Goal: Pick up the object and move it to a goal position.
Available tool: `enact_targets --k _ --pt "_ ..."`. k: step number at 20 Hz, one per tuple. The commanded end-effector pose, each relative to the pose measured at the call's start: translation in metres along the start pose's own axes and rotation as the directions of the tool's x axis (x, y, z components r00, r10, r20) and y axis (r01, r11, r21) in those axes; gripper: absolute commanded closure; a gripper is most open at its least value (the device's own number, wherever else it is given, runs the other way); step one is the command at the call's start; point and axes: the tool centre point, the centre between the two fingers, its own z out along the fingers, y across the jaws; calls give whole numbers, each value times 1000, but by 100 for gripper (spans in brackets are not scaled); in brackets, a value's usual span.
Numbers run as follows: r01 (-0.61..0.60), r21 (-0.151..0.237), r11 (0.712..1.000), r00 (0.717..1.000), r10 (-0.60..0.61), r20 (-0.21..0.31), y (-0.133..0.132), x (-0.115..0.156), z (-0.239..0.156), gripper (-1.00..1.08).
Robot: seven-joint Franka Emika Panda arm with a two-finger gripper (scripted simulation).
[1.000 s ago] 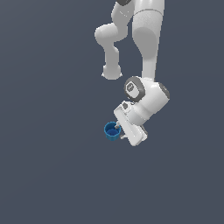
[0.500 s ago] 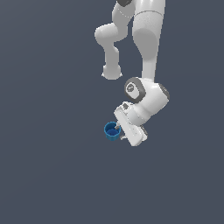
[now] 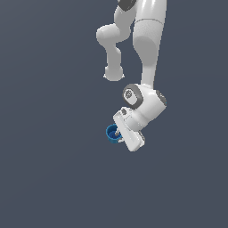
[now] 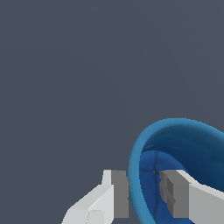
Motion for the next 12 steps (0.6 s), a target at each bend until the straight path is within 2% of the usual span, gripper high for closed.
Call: enact_targets --k 1,12 --pt "1 1 1000 1000 -1 0 0 0 1 108" --pt "0 1 1000 1000 0 0 1 2 -1 108"
